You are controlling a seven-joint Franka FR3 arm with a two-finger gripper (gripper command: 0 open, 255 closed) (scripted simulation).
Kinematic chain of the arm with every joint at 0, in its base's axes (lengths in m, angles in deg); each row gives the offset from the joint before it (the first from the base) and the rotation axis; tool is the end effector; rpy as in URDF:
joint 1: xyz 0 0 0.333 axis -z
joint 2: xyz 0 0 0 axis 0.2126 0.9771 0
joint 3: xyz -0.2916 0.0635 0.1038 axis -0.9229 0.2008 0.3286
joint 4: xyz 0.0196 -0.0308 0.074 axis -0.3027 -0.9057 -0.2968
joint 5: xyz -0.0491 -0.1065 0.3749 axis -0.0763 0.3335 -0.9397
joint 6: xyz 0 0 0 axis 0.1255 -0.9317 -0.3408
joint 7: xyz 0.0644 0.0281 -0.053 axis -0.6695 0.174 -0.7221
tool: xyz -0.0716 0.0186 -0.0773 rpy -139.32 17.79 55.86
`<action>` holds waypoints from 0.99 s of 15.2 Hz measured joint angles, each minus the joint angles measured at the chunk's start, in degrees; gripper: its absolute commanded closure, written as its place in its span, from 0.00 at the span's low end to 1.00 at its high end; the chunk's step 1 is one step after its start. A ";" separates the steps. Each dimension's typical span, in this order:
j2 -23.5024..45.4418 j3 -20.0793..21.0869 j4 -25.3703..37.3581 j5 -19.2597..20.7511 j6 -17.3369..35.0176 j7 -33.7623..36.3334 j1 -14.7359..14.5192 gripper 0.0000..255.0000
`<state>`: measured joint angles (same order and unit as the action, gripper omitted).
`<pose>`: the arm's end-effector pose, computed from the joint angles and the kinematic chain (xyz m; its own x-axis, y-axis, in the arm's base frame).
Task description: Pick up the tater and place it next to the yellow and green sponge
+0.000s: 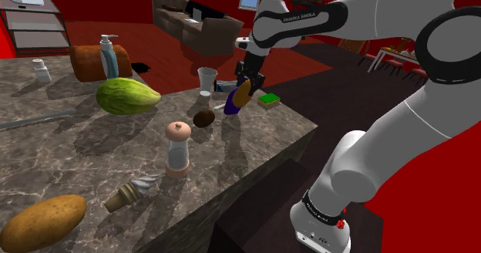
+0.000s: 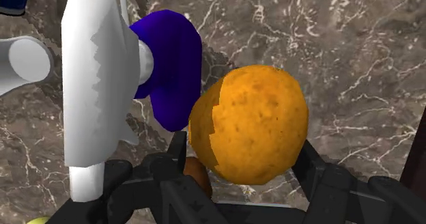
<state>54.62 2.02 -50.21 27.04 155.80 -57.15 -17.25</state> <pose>0.4609 -0.1001 0.4708 0.1458 0.9884 0.0432 0.9875 -0.1480 0.0544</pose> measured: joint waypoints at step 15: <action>2.66 -14.73 4.68 1.54 -2.04 -21.97 7.98 1.00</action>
<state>57.29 -12.71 -45.53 28.59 153.76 -79.12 -9.28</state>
